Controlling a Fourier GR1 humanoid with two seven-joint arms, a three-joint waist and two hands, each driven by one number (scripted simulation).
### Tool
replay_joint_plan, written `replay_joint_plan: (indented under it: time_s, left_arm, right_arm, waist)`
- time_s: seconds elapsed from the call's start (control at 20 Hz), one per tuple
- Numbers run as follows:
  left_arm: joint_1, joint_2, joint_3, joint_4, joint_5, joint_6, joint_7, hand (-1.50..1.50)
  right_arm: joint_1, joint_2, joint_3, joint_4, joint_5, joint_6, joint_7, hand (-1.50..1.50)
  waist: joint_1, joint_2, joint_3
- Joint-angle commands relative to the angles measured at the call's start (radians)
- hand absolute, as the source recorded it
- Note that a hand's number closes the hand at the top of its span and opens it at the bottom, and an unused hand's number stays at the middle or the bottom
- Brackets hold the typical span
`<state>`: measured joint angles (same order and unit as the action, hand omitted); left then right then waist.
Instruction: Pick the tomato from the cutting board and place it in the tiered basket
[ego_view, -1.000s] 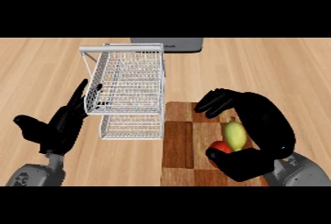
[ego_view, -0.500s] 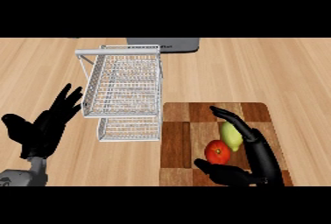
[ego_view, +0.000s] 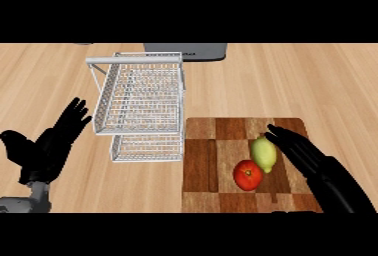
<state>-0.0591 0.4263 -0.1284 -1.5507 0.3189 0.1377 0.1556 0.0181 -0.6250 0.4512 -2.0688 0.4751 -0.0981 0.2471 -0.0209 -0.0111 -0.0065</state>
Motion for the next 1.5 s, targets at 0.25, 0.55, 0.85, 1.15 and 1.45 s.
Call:
replay_joint_plan:
  time_s: [0.25, 0.55, 0.85, 1.15, 1.45]
  left_arm:
    - [-0.011, 0.002, -0.001, -0.014, -0.006, -0.014, 0.024, 0.0]
    - [0.004, -0.031, 0.019, 0.006, -0.034, -0.043, -0.005, 0.0]
    - [-0.066, -0.068, 0.022, 0.014, -0.059, -0.013, 0.045, 0.0]
    - [0.025, -0.07, 0.052, -0.058, -0.06, -0.058, 0.055, 0.0]
    - [0.007, -0.111, 0.056, -0.009, -0.124, -0.059, 0.004, 0.0]
  right_arm:
    - [-0.094, -0.135, 0.137, -0.258, -0.025, 0.455, 0.49, -1.5]
    - [-0.229, 0.121, 0.203, -0.232, 0.027, 0.543, 0.752, -1.5]
    - [-0.233, 0.256, 0.293, 0.001, 0.194, 0.475, 0.733, -1.5]
    - [-0.104, 0.194, 0.259, 0.061, 0.296, 0.401, 0.558, -1.5]
    - [-0.102, 0.221, 0.227, 0.256, 0.421, 0.258, 0.399, -1.5]
  waist:
    - [0.027, 0.009, 0.002]
    - [0.026, 0.011, 0.006]
    - [0.025, 0.012, 0.006]
    - [0.022, 0.01, 0.007]
    - [0.021, 0.011, 0.007]
